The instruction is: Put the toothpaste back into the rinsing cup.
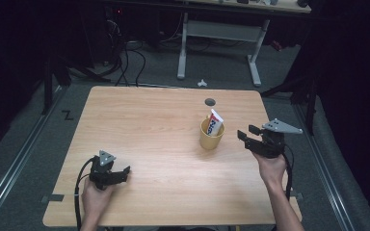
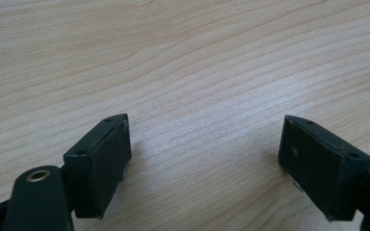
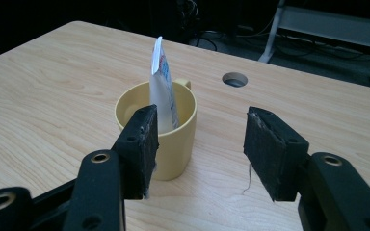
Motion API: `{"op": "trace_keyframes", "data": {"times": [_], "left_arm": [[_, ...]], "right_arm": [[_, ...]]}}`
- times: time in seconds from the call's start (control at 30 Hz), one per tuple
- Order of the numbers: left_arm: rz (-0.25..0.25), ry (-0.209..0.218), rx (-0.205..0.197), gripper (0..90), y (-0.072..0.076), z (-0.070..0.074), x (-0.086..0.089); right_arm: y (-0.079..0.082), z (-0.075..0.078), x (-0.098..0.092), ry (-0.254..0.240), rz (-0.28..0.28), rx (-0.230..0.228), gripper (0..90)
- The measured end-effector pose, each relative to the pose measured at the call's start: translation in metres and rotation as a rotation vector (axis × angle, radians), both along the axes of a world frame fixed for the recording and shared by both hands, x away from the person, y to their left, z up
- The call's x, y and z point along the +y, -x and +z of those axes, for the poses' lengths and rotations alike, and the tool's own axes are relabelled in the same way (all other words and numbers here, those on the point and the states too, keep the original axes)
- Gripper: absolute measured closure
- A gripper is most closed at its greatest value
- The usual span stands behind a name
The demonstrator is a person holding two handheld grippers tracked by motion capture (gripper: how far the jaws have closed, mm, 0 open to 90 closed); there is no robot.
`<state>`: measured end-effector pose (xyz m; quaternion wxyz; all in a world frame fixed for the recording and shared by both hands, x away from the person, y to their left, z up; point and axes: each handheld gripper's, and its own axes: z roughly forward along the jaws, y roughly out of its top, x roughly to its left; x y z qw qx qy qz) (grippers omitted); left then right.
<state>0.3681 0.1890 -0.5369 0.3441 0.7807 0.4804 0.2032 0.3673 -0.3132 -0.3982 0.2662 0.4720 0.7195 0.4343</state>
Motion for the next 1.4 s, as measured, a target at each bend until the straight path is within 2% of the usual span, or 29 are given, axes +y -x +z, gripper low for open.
{"op": "trace_keyframes", "data": {"times": [0.13,0.33,0.43,0.53,0.63,1.0,1.4], "left_arm": [[0.0,0.0,0.0,19.3,0.0,0.0,0.0],[0.0,0.0,0.0,19.3,0.0,0.0,0.0],[0.0,-0.001,0.0,19.3,0.0,0.0,0.0],[0.0,0.0,0.0,19.3,0.0,0.0,0.0],[0.0,-0.001,0.0,19.3,0.0,0.0,0.0],[0.0,0.0,0.0,19.3,0.0,0.0,0.0],[0.0,0.0,0.0,19.3,0.0,0.0,0.0]], "right_arm": [[0.004,-0.004,-0.004,-0.02,-0.011,-0.009,46.6],[0.009,-0.013,-0.007,-0.014,-0.027,-0.009,47.0],[0.012,-0.015,-0.005,0.015,-0.033,-0.015,47.0],[0.014,-0.017,-0.004,0.024,-0.035,-0.021,47.1],[0.017,-0.02,-0.005,0.014,-0.036,-0.032,47.6],[0.021,-0.035,-0.01,-0.004,-0.053,-0.008,48.0],[0.024,-0.043,-0.013,-0.006,-0.059,0.001,48.3]]}}
